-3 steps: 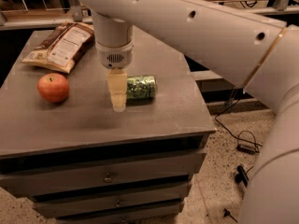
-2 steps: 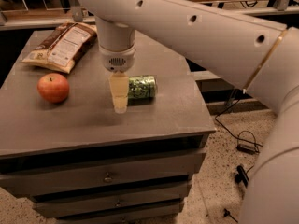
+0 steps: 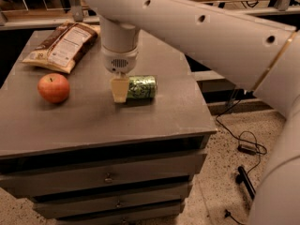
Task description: Place green can upright
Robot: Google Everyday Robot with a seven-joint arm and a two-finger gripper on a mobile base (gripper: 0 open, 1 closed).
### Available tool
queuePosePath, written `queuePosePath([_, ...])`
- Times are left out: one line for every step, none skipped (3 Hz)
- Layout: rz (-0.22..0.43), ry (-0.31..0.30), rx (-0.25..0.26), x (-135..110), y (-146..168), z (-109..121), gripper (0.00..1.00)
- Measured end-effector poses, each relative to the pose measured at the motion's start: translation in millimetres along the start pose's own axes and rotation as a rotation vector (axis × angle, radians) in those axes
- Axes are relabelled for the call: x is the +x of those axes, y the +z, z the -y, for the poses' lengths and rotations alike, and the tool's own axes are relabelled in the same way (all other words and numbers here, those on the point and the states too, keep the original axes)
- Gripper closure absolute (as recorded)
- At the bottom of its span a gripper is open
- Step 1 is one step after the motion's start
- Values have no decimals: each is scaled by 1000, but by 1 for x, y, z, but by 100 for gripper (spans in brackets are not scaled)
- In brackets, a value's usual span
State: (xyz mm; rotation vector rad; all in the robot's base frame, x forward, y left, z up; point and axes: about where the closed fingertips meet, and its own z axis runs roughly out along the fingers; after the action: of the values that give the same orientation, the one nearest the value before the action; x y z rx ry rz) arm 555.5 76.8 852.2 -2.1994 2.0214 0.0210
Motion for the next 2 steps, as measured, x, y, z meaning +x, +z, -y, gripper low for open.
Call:
queuePosePath([46,-28,9,0,-28,3,87])
queuePosePath([164,-30,13,18,-65,13,100])
